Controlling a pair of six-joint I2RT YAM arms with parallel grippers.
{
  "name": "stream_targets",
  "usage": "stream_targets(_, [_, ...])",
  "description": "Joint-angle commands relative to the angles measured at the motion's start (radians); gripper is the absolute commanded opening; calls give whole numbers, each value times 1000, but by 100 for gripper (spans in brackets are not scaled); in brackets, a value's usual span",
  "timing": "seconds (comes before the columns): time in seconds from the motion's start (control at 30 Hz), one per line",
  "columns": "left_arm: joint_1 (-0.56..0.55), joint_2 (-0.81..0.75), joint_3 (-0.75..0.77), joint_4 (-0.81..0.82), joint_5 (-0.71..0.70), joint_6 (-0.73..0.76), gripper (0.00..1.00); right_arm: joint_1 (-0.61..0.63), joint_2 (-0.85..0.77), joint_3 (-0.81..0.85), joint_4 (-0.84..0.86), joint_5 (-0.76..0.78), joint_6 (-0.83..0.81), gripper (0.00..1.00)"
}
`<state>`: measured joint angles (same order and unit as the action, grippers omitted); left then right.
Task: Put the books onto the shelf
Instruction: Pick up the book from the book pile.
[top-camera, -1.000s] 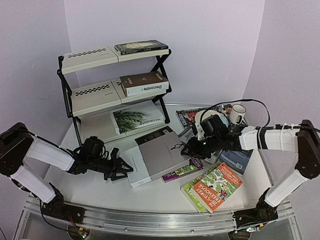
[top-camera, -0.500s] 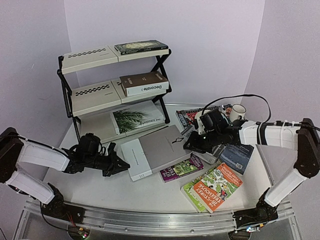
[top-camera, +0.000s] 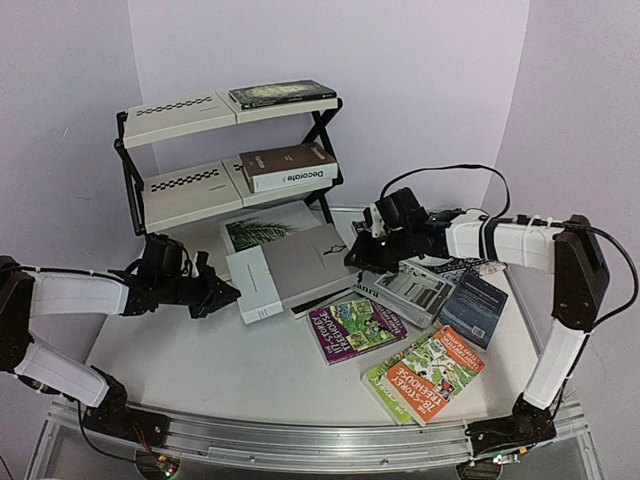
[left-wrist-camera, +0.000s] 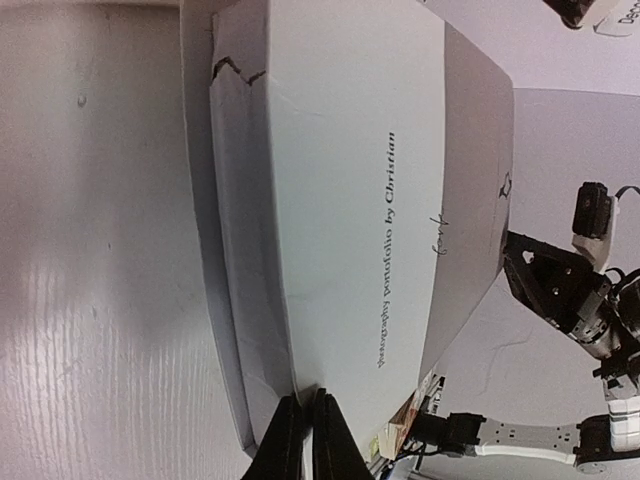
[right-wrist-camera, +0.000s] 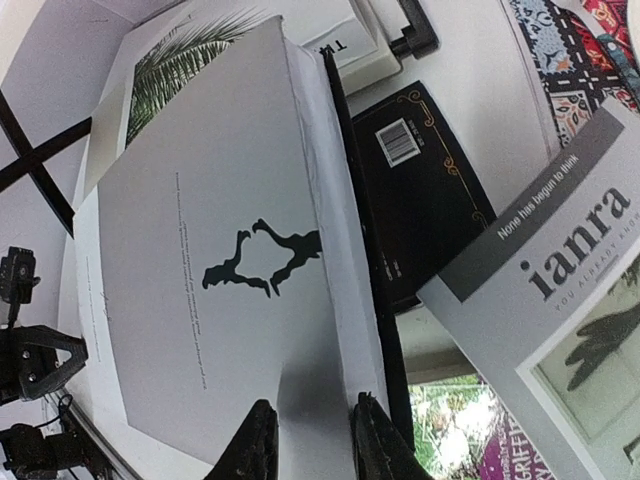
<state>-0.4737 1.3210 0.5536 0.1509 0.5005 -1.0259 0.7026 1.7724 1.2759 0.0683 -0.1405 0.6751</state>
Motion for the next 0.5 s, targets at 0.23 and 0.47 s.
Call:
stream_targets(0.23, [25, 72, 361, -233, -100, 249, 6, -15, 184, 251, 22, -163, -23, 26])
stream_targets(0.47, [52, 145, 450, -259, -111, 294, 6, -33, 258, 355, 22, -174, -27, 26])
